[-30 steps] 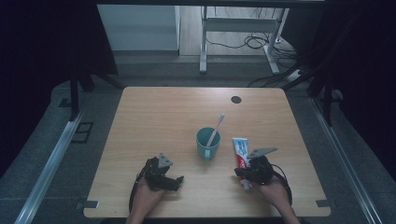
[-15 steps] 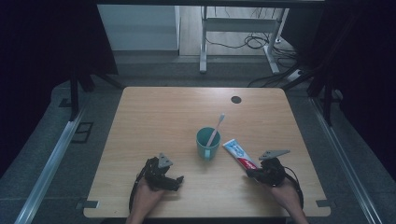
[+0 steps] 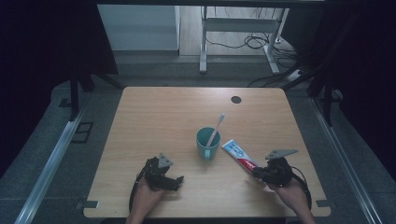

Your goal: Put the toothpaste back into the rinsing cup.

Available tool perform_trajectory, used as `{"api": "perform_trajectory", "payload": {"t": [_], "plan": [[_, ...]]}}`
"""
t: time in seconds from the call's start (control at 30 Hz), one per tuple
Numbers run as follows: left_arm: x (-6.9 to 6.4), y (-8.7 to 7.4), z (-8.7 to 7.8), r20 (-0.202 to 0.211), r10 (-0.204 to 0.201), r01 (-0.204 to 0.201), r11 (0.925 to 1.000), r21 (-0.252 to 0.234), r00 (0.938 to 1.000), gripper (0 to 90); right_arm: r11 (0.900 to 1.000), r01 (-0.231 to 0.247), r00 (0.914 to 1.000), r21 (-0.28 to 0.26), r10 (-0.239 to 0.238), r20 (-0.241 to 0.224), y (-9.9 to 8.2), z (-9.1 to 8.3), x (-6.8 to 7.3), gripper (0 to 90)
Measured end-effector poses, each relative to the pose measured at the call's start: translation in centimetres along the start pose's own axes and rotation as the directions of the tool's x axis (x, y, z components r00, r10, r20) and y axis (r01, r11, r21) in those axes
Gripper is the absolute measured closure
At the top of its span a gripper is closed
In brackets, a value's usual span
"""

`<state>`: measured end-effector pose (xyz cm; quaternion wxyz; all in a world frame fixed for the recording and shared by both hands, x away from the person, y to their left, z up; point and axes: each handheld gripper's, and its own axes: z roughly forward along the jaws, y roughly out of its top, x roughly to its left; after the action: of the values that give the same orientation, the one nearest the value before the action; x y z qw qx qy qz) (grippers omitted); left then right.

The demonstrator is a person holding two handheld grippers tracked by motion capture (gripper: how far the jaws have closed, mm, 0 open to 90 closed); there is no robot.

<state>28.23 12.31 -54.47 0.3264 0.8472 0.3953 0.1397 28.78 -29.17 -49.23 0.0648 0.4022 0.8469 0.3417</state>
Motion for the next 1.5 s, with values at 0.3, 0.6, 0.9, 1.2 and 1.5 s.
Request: {"api": "perform_trajectory", "payload": {"t": [0.3,0.6,0.9,1.2,1.5], "plan": [[0.0,0.0,0.0,-0.001,0.000,0.000,1.0000,0.001,1.0000,1.2,0.9976,-0.019,0.9970,0.066,0.014,0.076,-0.2,-1.2,-0.9,54.8],[0.0,0.0,0.0,0.000,0.001,-0.001,1.0000,0.002,1.0000,1.2,0.9929,-0.014,0.9971,0.118,0.005,0.077,0.8,-0.4,-0.8,49.9],[0.0,0.0,0.0,0.001,-0.004,0.004,1.0000,0.000,1.0000,1.2,0.9778,-0.002,0.9978,0.210,-0.012,0.065,2.4,1.0,-0.8,45.4],[0.0,0.0,0.0,0.000,-0.002,0.002,1.0000,0.003,1.0000,1.2,0.9492,0.005,0.9967,0.315,-0.030,0.076,3.9,2.8,-0.8,43.8],[0.0,0.0,0.0,0.000,-0.002,0.002,1.0000,0.003,1.0000,1.2,0.9075,-0.001,0.9963,0.420,-0.035,0.078,5.7,4.3,-1.0,43.6]]}}
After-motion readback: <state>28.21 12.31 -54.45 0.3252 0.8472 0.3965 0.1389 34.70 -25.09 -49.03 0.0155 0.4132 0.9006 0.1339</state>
